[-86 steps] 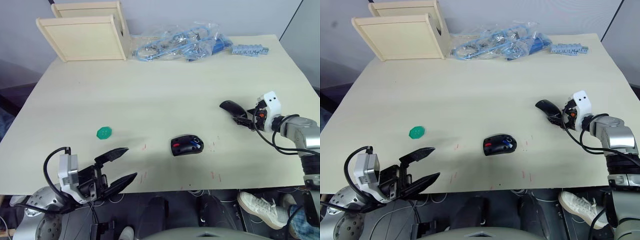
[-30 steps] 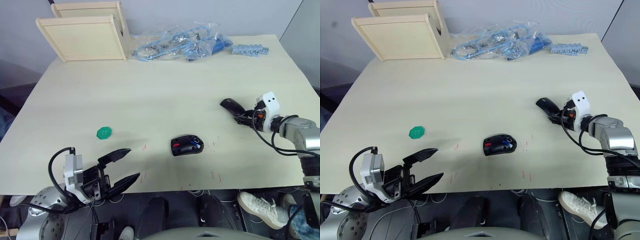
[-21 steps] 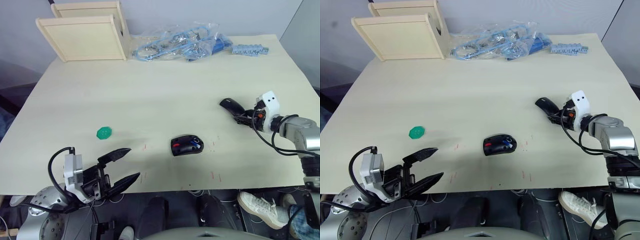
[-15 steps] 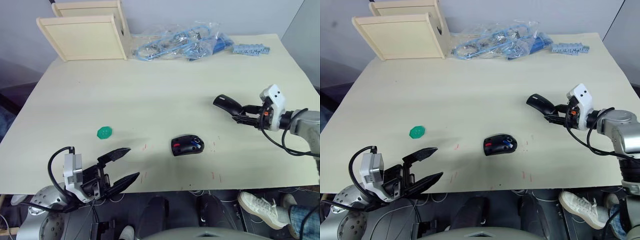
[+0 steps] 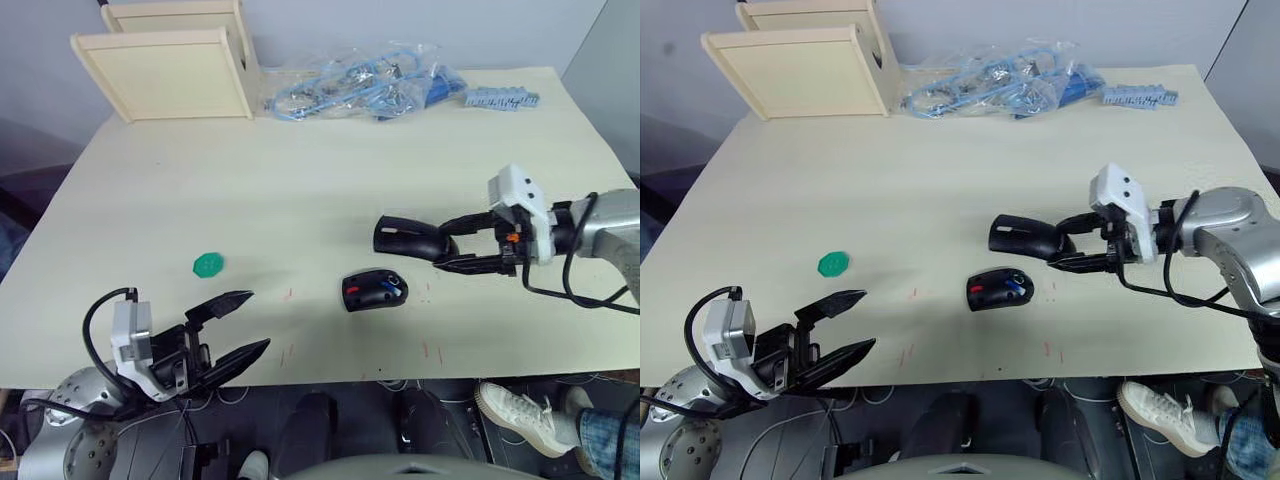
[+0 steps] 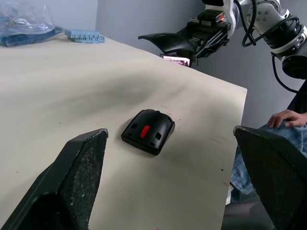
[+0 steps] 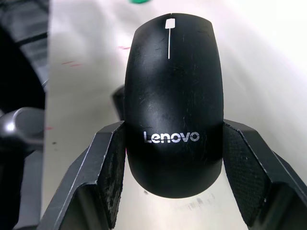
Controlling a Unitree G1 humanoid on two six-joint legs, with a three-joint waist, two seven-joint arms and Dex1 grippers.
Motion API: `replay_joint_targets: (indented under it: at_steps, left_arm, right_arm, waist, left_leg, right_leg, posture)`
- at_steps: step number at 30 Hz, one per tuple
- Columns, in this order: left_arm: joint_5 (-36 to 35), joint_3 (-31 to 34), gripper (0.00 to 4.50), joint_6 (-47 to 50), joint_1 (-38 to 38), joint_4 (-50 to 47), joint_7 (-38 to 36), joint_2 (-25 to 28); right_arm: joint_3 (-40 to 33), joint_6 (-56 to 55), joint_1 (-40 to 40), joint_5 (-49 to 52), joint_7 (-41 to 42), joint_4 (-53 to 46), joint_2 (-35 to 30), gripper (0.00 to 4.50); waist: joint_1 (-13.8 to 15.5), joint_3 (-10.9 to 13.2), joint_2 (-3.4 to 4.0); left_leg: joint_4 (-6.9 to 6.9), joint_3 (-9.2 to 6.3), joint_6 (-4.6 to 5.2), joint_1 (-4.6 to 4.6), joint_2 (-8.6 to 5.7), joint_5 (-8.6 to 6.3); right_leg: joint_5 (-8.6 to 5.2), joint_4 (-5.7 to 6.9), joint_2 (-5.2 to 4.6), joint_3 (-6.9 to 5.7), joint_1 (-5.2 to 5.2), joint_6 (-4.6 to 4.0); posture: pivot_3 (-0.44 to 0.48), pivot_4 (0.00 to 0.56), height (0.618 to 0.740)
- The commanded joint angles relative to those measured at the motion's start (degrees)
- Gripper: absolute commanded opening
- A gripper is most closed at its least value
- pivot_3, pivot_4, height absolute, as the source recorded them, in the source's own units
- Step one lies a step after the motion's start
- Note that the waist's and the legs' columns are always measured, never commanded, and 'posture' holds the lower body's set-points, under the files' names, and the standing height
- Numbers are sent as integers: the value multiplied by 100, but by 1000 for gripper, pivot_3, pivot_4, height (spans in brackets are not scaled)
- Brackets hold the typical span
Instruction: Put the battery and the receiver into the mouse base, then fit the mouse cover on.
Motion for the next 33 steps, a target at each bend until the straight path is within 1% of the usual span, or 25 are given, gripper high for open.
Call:
replay_joint_targets:
  at_steps: [1,9,11,16,23,33]
  left_arm:
    - [-103,183,4500,-16,55,-264,96,19]
    - [-18,157,4500,-21,96,-405,312,28]
    - [-33,172,4500,-3,118,-441,340,44]
    - [-90,230,4500,46,205,-544,410,87]
    - [-110,268,4500,109,319,-701,490,83]
    - [-120,287,4500,185,292,-726,495,136]
  right_arm:
    - [257,-6,-369,-160,53,-18,52,2776]
    - [1307,-290,-1005,-832,299,365,470,2776]
    - [1459,-331,-1079,-981,301,467,567,2776]
    - [1749,-492,-1108,-1312,432,633,650,2776]
    - [1922,-607,-1056,-1569,565,744,762,2776]
    - [2005,-643,-966,-1777,625,850,835,2776]
  waist:
    - [0,3,-2]
    - [0,6,-4]
    - [0,6,-4]
    - [5,6,-4]
    - [3,6,-3]
    - [2,6,-4]
  left_leg:
    - [0,-1,0,0,0,0]
    - [0,-9,-1,-7,-1,0]
    - [0,-8,-1,-9,-1,0]
    - [2,-15,-2,-48,-3,1]
    - [2,-21,-2,-54,-5,1]
    - [3,-21,-2,-54,-8,1]
  right_leg:
    - [0,0,0,0,0,0]
    - [1,0,-2,-5,-7,-1]
    - [1,0,-2,-4,-11,-1]
    - [2,2,-5,-9,-44,0]
    - [2,1,-12,-19,-45,-1]
    - [2,2,-12,-21,-45,-1]
  posture:
    - [0,150,740]
    - [0,150,740]
    - [0,150,740]
    - [0,150,740]
    - [0,150,740]
    - [0,150,740]
